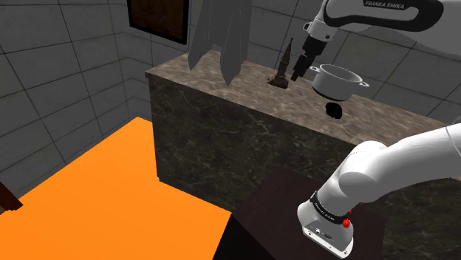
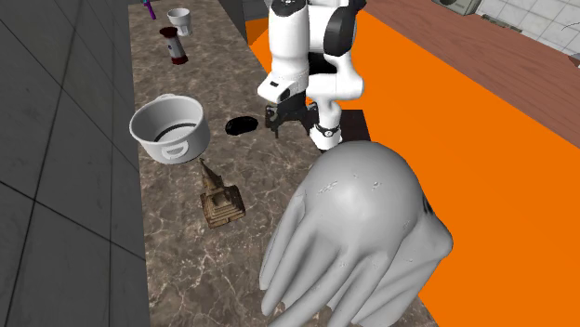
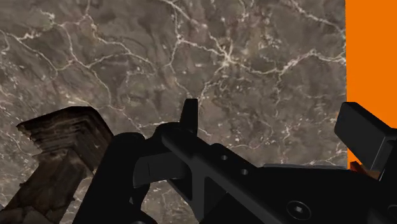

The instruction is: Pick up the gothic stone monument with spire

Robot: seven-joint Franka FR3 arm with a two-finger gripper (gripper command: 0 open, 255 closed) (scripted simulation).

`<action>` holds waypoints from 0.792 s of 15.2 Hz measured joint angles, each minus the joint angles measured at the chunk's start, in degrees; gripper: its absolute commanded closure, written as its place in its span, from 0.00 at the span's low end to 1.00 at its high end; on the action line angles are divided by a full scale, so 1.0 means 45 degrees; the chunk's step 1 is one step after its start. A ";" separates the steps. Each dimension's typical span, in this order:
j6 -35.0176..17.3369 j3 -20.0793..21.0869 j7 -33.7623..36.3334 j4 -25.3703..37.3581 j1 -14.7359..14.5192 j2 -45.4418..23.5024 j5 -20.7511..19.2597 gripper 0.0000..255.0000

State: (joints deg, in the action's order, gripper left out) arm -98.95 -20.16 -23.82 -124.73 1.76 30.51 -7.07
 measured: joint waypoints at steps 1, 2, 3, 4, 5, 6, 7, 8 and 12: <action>-0.0110 -0.0334 -0.0509 0.0284 -0.0031 -0.0323 0.0003 0.00; -0.0252 -0.0614 -0.0961 0.0549 -0.0097 -0.0666 0.0060 0.00; -0.0311 -0.0915 -0.1448 0.0916 -0.0162 -0.1039 0.0135 0.00; -0.0391 -0.1300 -0.2024 0.1414 -0.0236 -0.1561 0.0262 0.00; -0.0403 -0.1596 -0.2529 0.1894 -0.0321 -0.2023 0.0421 0.00; -0.0416 -0.1869 -0.3013 0.2298 -0.0386 -0.2415 0.0582 0.00; -0.0396 -0.2174 -0.3537 0.2801 -0.0453 -0.2888 0.0796 0.00; -0.0391 -0.2480 -0.4089 0.3196 -0.0478 -0.3282 0.0998 0.00; -0.0212 -0.3620 -0.6331 0.5286 -0.0524 -0.5459 0.2343 0.00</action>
State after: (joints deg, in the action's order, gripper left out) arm -99.90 -36.45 -52.31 -100.94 -0.60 5.94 3.48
